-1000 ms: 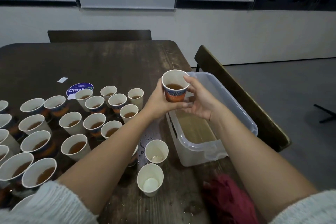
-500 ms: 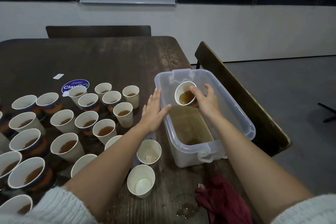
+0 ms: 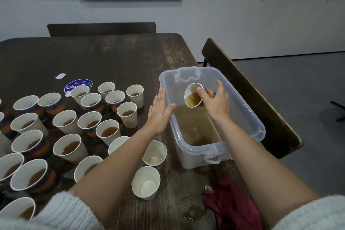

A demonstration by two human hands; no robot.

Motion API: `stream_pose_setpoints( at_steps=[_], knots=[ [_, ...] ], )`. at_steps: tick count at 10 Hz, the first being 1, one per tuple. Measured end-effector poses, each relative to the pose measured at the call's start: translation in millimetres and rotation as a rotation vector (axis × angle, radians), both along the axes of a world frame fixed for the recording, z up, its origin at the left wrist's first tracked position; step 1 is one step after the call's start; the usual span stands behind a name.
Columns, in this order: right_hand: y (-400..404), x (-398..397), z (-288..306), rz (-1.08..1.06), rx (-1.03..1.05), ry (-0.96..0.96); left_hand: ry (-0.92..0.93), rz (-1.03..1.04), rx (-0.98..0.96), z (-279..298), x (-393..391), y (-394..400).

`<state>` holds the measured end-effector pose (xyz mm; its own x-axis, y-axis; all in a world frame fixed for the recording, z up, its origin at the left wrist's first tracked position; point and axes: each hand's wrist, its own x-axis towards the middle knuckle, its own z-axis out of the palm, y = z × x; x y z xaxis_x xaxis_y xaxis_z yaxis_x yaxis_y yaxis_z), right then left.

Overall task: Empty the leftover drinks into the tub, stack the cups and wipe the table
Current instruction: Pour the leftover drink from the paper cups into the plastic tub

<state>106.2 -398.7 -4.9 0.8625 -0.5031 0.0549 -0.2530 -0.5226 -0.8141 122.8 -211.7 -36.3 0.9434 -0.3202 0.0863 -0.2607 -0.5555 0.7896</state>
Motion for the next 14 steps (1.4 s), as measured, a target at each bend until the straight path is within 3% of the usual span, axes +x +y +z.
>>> stream_pose_setpoints(
  at_steps=[14],
  knots=[
    [1.1, -2.0, 1.5, -0.04, -0.167, -0.084, 0.026, 0.008, -0.033, 1.7, -2.4, -0.5]
  ],
)
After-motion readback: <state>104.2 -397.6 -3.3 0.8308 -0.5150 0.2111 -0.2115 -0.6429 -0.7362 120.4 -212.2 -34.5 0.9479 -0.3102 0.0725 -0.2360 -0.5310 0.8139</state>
